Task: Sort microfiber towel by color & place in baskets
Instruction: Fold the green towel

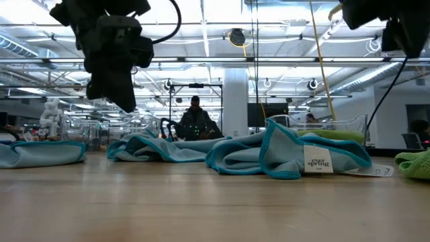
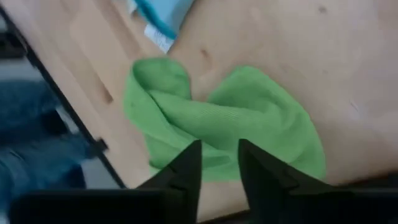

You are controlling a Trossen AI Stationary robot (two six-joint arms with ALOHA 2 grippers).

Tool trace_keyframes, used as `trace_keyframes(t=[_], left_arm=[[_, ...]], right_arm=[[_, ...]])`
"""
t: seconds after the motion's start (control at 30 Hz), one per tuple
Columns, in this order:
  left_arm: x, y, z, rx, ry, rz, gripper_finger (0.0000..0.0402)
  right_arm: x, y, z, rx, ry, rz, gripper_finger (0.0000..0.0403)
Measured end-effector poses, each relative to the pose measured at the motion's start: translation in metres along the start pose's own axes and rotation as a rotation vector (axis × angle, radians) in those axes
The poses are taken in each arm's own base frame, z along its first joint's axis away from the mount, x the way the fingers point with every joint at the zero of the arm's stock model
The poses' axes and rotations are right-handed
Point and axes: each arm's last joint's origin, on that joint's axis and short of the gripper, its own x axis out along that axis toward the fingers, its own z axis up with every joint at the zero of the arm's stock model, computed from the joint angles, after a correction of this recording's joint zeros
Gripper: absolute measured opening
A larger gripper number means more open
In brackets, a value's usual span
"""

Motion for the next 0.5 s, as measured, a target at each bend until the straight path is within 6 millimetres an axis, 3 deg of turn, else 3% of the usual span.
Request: trace_keyframes(t=[0.23,0.5], left_arm=[[0.000,-0.029,-0.013,-0.143,-0.044,-0.126,0.0060],[-0.005,-0.059,-0.027,-0.224,-0.211,-0.171,0.0060]], right_arm=[[0.054,-0.013,-0.026,-0.194,0.120,0.065,0.0176],[0.100,-0.033,-0.045,-0.334,0.104,0.128,0.0173]])
